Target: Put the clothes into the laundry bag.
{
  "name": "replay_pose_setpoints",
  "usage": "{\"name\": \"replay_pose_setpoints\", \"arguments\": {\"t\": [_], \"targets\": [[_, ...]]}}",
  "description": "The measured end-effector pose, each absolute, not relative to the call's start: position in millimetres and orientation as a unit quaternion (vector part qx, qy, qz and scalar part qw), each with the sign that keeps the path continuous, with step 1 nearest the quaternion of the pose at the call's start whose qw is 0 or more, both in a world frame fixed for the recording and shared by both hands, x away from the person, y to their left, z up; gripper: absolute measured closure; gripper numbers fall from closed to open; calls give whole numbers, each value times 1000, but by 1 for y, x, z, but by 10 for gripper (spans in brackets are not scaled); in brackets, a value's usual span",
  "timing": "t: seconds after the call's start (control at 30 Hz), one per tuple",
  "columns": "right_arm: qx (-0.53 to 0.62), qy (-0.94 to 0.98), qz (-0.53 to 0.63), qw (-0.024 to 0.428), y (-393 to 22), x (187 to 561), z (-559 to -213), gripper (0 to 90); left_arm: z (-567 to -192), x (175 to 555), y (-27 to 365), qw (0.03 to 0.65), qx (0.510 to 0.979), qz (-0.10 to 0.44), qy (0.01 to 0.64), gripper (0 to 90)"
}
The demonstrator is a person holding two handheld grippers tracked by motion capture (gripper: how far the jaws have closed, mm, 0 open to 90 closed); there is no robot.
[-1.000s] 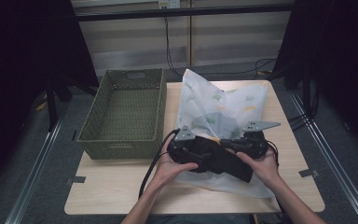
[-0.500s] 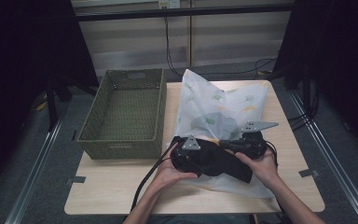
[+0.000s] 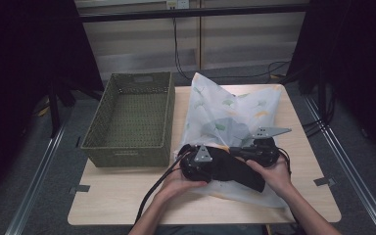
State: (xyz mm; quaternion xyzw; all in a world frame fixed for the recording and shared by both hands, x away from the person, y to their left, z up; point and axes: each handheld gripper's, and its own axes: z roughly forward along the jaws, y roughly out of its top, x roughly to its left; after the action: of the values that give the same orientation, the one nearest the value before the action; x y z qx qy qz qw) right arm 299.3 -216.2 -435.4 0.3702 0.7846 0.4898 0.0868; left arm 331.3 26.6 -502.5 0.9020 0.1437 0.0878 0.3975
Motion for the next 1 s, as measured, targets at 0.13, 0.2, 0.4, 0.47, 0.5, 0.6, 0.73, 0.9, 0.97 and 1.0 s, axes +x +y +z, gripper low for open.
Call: {"name": "replay_pose_setpoints", "arguments": {"t": [0.13,0.2,0.4,0.47,0.5,0.6,0.73,0.9,0.97,1.0], "targets": [[370,784,491,86,-216,299,-434,900,-501,337,31,412,895,69,156,554],[368,783,493,86,-216,299,-434,900,-501,343,36,424,889,32,170,621],[370,780,497,86,-216,300,-431,900,-494,347,36,429,883,18,189,748],[372,776,504,79,-216,300,-429,900,-491,347,35,434,880,17,190,760],[372,774,506,78,-216,300,-428,900,-489,347,34,438,878,19,193,763],[365,775,509,83,-211,301,-422,900,-484,347,32,435,878,22,199,770],[357,773,516,87,-205,302,-413,900,-473,349,27,438,876,28,199,778],[346,766,534,94,-200,304,-396,900,-456,354,23,454,865,35,210,784],[343,762,541,97,-199,305,-390,900,-451,355,22,459,861,35,217,787],[341,761,543,100,-199,306,-387,900,-450,355,21,462,859,34,216,788]]}}
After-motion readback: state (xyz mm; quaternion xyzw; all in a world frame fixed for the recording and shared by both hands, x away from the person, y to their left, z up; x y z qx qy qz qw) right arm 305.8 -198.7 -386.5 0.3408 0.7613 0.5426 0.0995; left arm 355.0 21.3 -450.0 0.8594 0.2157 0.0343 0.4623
